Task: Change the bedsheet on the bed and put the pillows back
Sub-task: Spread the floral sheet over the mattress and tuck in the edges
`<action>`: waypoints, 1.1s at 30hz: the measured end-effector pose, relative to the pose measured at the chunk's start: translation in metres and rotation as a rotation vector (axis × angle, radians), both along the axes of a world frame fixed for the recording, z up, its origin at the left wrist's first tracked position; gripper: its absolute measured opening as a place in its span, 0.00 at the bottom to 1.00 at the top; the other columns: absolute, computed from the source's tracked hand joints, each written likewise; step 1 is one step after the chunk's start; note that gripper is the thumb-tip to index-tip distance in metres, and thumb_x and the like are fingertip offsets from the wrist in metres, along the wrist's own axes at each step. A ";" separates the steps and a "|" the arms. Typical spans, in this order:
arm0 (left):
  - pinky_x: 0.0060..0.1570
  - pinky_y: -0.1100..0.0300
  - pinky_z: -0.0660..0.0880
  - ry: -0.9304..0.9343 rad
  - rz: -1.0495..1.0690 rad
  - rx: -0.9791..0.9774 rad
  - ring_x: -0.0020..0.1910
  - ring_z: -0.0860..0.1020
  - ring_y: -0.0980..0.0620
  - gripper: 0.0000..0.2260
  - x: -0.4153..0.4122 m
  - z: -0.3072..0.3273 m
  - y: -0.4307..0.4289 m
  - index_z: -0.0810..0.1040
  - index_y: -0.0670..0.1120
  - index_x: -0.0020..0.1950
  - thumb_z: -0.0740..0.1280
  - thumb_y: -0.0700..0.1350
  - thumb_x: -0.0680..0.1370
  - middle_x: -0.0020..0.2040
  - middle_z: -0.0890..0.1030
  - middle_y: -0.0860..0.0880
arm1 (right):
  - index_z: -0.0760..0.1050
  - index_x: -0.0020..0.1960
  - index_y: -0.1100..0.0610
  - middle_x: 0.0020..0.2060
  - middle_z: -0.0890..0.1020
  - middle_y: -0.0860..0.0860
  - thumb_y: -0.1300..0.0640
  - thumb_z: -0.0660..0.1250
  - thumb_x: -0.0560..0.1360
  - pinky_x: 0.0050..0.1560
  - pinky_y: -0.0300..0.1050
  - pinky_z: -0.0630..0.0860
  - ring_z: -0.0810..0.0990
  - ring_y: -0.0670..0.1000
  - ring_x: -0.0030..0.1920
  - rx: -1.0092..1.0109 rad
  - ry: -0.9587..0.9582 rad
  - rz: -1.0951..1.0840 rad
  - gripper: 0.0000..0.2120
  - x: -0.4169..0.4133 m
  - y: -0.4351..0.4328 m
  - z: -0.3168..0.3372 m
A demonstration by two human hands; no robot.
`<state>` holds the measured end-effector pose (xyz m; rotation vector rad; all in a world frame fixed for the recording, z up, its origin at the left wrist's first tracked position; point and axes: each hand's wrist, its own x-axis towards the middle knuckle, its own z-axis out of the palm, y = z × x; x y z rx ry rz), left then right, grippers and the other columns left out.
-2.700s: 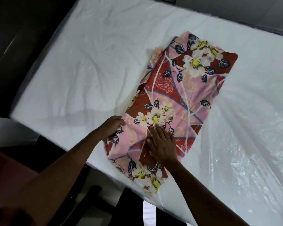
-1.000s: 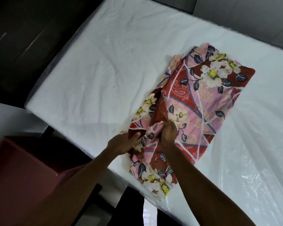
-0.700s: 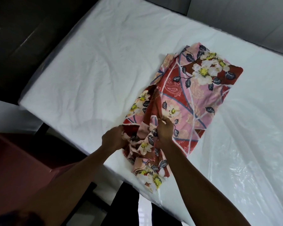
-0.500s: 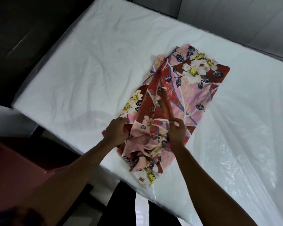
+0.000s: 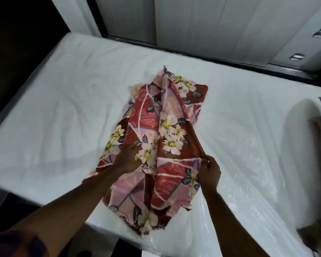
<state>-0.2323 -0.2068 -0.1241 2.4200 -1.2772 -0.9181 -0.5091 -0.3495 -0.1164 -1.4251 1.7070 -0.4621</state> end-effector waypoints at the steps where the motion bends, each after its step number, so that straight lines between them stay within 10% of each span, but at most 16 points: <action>1: 0.60 0.52 0.74 0.008 -0.002 0.004 0.63 0.75 0.43 0.25 0.002 0.001 -0.011 0.77 0.44 0.68 0.75 0.43 0.72 0.64 0.77 0.44 | 0.80 0.59 0.57 0.48 0.84 0.55 0.60 0.59 0.81 0.49 0.48 0.75 0.81 0.58 0.48 0.009 0.029 -0.080 0.13 -0.010 0.002 -0.002; 7: 0.60 0.51 0.75 -0.007 -0.026 -0.037 0.61 0.77 0.42 0.24 0.025 0.002 -0.084 0.78 0.43 0.66 0.70 0.47 0.71 0.63 0.79 0.43 | 0.76 0.63 0.53 0.57 0.79 0.59 0.57 0.65 0.75 0.54 0.61 0.74 0.76 0.64 0.57 -0.077 0.378 -0.092 0.16 -0.024 0.001 -0.016; 17: 0.70 0.51 0.66 -0.137 -0.267 -0.167 0.73 0.69 0.41 0.23 0.064 -0.020 -0.237 0.75 0.39 0.69 0.69 0.36 0.74 0.72 0.72 0.40 | 0.63 0.75 0.49 0.68 0.75 0.55 0.32 0.63 0.74 0.65 0.64 0.71 0.73 0.61 0.67 0.010 0.221 0.122 0.35 0.123 -0.187 -0.026; 22: 0.76 0.42 0.57 -0.131 -0.360 -0.064 0.79 0.55 0.42 0.32 0.076 -0.035 -0.301 0.59 0.46 0.80 0.59 0.58 0.79 0.80 0.61 0.44 | 0.71 0.61 0.53 0.56 0.82 0.54 0.41 0.62 0.79 0.53 0.52 0.73 0.81 0.61 0.56 0.050 0.222 0.136 0.18 0.144 -0.229 -0.043; 25: 0.75 0.35 0.49 -0.214 -0.464 0.089 0.80 0.48 0.36 0.27 0.065 -0.044 -0.317 0.51 0.47 0.81 0.54 0.51 0.84 0.82 0.47 0.40 | 0.70 0.53 0.54 0.48 0.83 0.57 0.45 0.56 0.83 0.43 0.49 0.70 0.81 0.64 0.48 -0.125 0.356 0.194 0.13 0.115 -0.228 -0.045; 30: 0.70 0.25 0.39 -0.167 -0.308 0.259 0.78 0.35 0.34 0.41 0.075 -0.073 -0.330 0.34 0.67 0.76 0.34 0.81 0.67 0.80 0.33 0.48 | 0.73 0.53 0.56 0.51 0.82 0.62 0.47 0.56 0.82 0.50 0.54 0.74 0.81 0.67 0.52 -0.129 0.485 -0.149 0.13 0.014 -0.258 -0.038; 33: 0.67 0.21 0.44 -0.194 -0.306 0.338 0.76 0.33 0.30 0.43 0.063 -0.057 -0.334 0.30 0.66 0.76 0.43 0.82 0.68 0.78 0.28 0.50 | 0.76 0.57 0.56 0.54 0.82 0.63 0.49 0.59 0.80 0.54 0.55 0.75 0.80 0.68 0.55 -0.138 0.505 -0.373 0.13 -0.047 -0.273 -0.026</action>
